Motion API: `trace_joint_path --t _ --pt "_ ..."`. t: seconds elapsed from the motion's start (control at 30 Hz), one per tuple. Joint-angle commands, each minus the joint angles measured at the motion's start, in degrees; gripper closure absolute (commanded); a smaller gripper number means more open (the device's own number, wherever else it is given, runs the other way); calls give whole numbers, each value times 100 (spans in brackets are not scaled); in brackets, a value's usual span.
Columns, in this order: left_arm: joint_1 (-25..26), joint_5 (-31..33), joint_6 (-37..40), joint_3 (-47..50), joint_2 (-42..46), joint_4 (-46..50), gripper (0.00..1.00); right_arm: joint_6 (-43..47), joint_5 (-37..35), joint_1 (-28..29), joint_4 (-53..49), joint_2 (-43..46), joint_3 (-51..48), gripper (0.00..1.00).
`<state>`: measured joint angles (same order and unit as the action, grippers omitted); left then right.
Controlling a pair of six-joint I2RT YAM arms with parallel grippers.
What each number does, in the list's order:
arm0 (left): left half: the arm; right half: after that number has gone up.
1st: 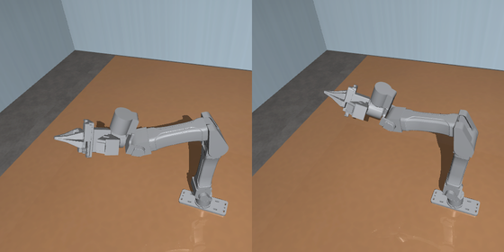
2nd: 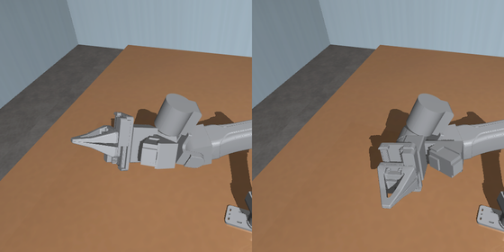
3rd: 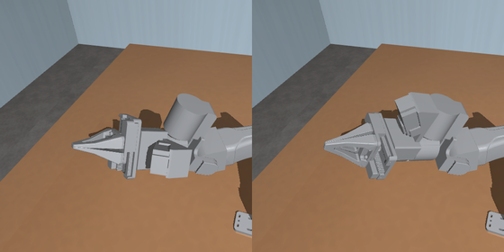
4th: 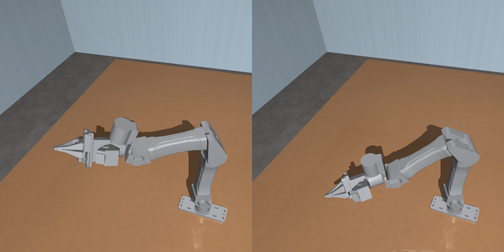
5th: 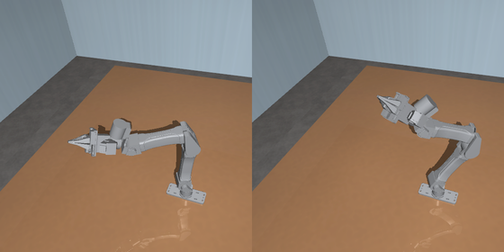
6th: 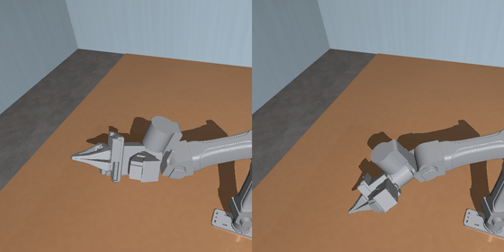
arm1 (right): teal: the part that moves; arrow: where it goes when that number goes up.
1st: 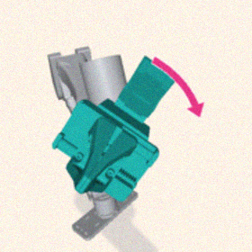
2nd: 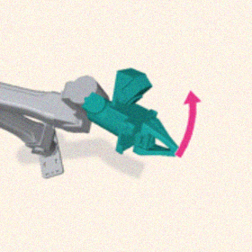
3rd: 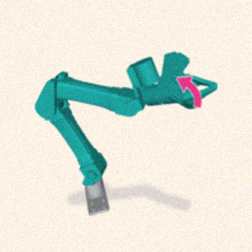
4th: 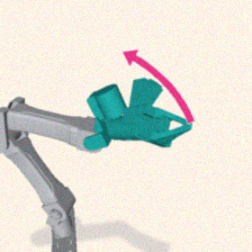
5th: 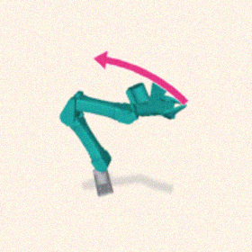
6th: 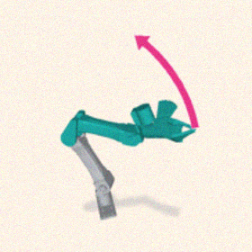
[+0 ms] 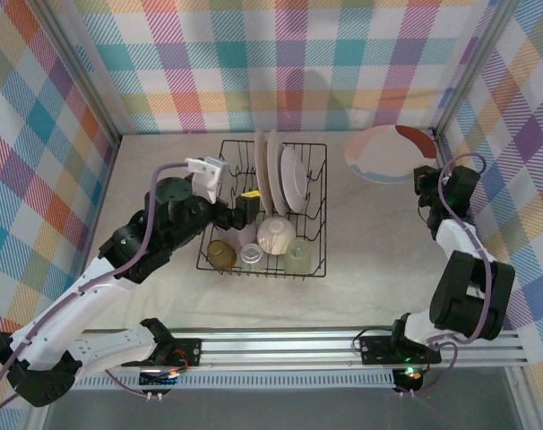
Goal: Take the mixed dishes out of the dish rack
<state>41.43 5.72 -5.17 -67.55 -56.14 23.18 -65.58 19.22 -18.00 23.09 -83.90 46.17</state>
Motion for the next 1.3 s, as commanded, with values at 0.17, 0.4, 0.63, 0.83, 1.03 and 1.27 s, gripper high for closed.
trace_joint_path --t 0.17,0.4,0.63,0.83,1.03,1.27 --pt "-1051 -2109 -972 743 92 -210 0 106 394 -90 1717 -1049 73 100" --pt "-1422 -2426 -1179 1349 90 -1053 0 151 464 -219 1954 -1697 164 100" --pt "-1558 -2491 -1232 1639 134 -1306 0 331 617 -335 1834 -2129 425 100" --pt "-1612 -2704 -1276 1743 191 -1512 0 357 826 -446 1896 -2561 646 100" --pt "-1655 -2907 -1293 1787 239 -1629 0 406 855 -468 1727 -2837 844 100" --pt "-1664 -3462 -1324 1897 396 -1980 0 520 894 -472 1349 -3046 1201 98"
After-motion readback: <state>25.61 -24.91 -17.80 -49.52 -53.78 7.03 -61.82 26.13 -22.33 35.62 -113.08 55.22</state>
